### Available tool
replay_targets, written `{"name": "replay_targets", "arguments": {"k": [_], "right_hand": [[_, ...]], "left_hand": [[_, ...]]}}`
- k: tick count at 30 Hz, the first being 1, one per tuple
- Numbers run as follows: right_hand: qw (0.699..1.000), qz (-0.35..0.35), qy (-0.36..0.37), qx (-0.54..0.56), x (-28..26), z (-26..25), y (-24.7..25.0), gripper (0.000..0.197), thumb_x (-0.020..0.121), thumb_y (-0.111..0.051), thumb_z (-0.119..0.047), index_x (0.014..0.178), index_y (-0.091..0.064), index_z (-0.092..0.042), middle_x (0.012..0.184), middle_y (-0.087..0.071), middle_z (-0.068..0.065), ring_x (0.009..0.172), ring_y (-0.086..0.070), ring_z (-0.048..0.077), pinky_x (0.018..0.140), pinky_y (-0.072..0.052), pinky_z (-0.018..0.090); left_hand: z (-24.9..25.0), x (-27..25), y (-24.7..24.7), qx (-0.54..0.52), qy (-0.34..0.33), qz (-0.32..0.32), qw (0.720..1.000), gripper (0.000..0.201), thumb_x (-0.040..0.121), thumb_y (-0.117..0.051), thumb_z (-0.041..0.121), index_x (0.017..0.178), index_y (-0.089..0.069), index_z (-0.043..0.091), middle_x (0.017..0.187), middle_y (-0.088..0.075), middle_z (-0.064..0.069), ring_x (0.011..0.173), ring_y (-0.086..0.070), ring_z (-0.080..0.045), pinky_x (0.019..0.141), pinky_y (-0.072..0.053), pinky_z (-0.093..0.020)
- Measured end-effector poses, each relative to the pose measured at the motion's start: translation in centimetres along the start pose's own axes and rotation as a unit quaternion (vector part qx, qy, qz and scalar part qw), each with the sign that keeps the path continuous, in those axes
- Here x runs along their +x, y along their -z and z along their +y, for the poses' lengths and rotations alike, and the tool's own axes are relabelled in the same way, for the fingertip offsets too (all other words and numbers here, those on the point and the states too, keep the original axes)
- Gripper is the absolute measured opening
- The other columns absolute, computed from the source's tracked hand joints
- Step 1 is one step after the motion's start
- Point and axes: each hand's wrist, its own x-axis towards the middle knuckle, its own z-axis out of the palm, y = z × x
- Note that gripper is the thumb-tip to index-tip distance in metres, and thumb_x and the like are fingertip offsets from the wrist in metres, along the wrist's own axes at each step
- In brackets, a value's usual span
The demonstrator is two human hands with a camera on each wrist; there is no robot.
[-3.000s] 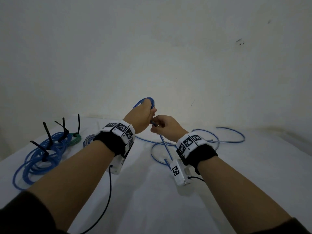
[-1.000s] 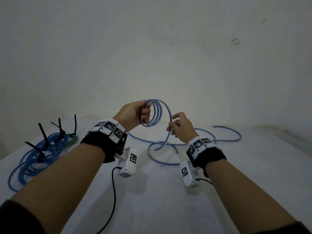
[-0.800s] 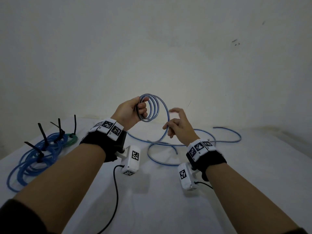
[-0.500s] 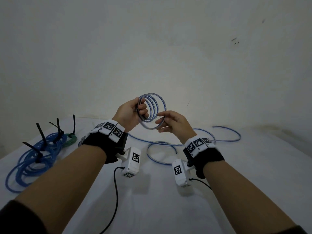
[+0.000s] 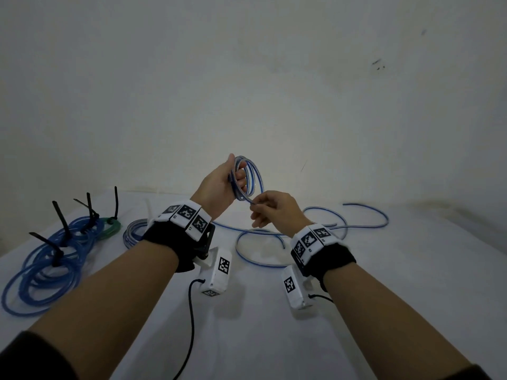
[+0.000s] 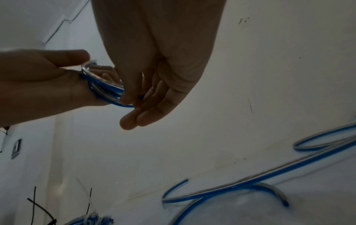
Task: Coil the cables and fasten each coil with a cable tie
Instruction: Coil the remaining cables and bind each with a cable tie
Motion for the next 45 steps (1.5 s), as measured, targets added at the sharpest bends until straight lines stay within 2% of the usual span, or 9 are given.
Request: {"name": "replay_targets", "arguments": {"k": [6, 10, 15, 21, 27, 31, 37, 42, 45], "right_hand": [[0.999, -0.019, 0.000, -0.027, -1.2, -0.7, 0.7, 0.018, 0.088, -0.060, -0.012, 0.105, -0.054, -0.011, 0.067, -0.060, 0.008, 0.055, -0.061, 0.022, 0.057, -0.054, 0.031], [0.994, 0.102, 0.046, -0.005, -1.0, -0.9, 1.0, 0.014, 0.093, -0.055, -0.021, 0.093, -0.044, -0.012, 0.053, -0.042, 0.000, 0.041, -0.039, 0.013, 0.044, -0.035, 0.025], [0.976, 0.195, 0.066, 0.067, -0.9, -1.9, 2.5, 0.005, 0.094, -0.052, -0.017, 0.090, -0.053, -0.016, 0.050, -0.043, 0.000, 0.036, -0.036, 0.012, 0.038, -0.032, 0.021], [0.943, 0.138, 0.241, -0.185, -0.9, -1.9, 4.1, 0.021, 0.092, -0.054, -0.017, 0.106, -0.069, -0.014, 0.098, -0.069, -0.003, 0.090, -0.060, 0.002, 0.082, -0.045, 0.023], [0.983, 0.109, 0.133, -0.063, -2.1, -1.1, 6.1, 0.009, 0.094, -0.052, -0.009, 0.092, -0.061, -0.009, 0.085, -0.064, 0.010, 0.074, -0.065, 0.024, 0.076, -0.056, 0.035], [0.985, 0.141, 0.098, -0.027, -4.0, -1.3, 8.4, 0.010, 0.093, -0.051, -0.004, 0.088, -0.057, -0.010, 0.077, -0.056, 0.004, 0.059, -0.054, 0.017, 0.061, -0.049, 0.022], [0.975, 0.209, 0.060, -0.044, -7.6, -0.6, 13.3, 0.012, 0.092, -0.051, -0.002, 0.086, -0.056, -0.010, 0.074, -0.056, 0.005, 0.058, -0.048, 0.013, 0.059, -0.044, 0.020], [0.962, 0.269, 0.017, -0.054, -12.0, 0.0, 18.5, 0.016, 0.092, -0.051, -0.003, 0.082, -0.057, -0.013, 0.068, -0.052, 0.005, 0.058, -0.045, 0.012, 0.057, -0.041, 0.019], [0.952, 0.300, -0.002, -0.054, -15.2, 0.2, 21.7, 0.017, 0.093, -0.051, -0.004, 0.081, -0.058, -0.013, 0.067, -0.050, 0.007, 0.058, -0.044, 0.012, 0.056, -0.040, 0.019]], "left_hand": [[-0.5, 0.4, -0.2, 0.130, -0.040, 0.027, 0.990, 0.031, 0.101, -0.031, 0.029, 0.079, -0.046, 0.014, 0.055, -0.043, 0.008, 0.048, -0.040, -0.006, 0.058, -0.032, -0.023], [-0.6, 0.4, -0.7, 0.186, -0.040, 0.021, 0.981, 0.032, 0.102, -0.031, 0.030, 0.077, -0.045, 0.015, 0.049, -0.045, 0.010, 0.049, -0.048, -0.009, 0.054, -0.041, -0.019], [-1.0, 1.0, -1.6, 0.249, -0.033, 0.014, 0.968, 0.039, 0.102, -0.030, 0.030, 0.073, -0.049, 0.011, 0.043, -0.033, 0.013, 0.038, -0.029, -0.004, 0.041, -0.025, -0.015], [-2.3, 1.2, -3.1, 0.315, 0.024, -0.020, 0.949, 0.053, 0.102, -0.025, 0.034, 0.067, -0.053, 0.006, 0.035, -0.033, 0.009, 0.033, -0.026, -0.006, 0.039, -0.022, -0.017], [-3.7, 1.8, -5.7, 0.290, 0.040, -0.036, 0.956, 0.034, 0.096, -0.028, 0.014, 0.064, -0.039, 0.012, 0.041, -0.031, 0.006, 0.042, -0.023, -0.012, 0.041, -0.019, -0.018], [-5.3, 2.3, -8.1, 0.306, 0.015, -0.077, 0.949, 0.026, 0.099, -0.029, 0.015, 0.074, -0.034, 0.015, 0.055, -0.033, 0.000, 0.044, -0.029, -0.011, 0.044, -0.026, -0.022], [-8.2, 2.6, -12.8, 0.366, -0.029, -0.168, 0.915, 0.033, 0.102, -0.029, 0.019, 0.077, -0.050, 0.012, 0.063, -0.048, -0.004, 0.055, -0.049, -0.016, 0.056, -0.041, -0.022], [-11.0, 2.7, -18.3, 0.345, 0.015, -0.252, 0.904, 0.035, 0.102, -0.029, 0.017, 0.080, -0.055, 0.011, 0.066, -0.050, -0.005, 0.052, -0.057, -0.001, 0.056, -0.046, -0.011], [-13.1, 2.2, -22.2, 0.338, 0.031, -0.293, 0.894, 0.033, 0.102, -0.029, 0.018, 0.079, -0.052, 0.013, 0.069, -0.048, -0.002, 0.062, -0.056, -0.009, 0.058, -0.044, -0.010]]}}
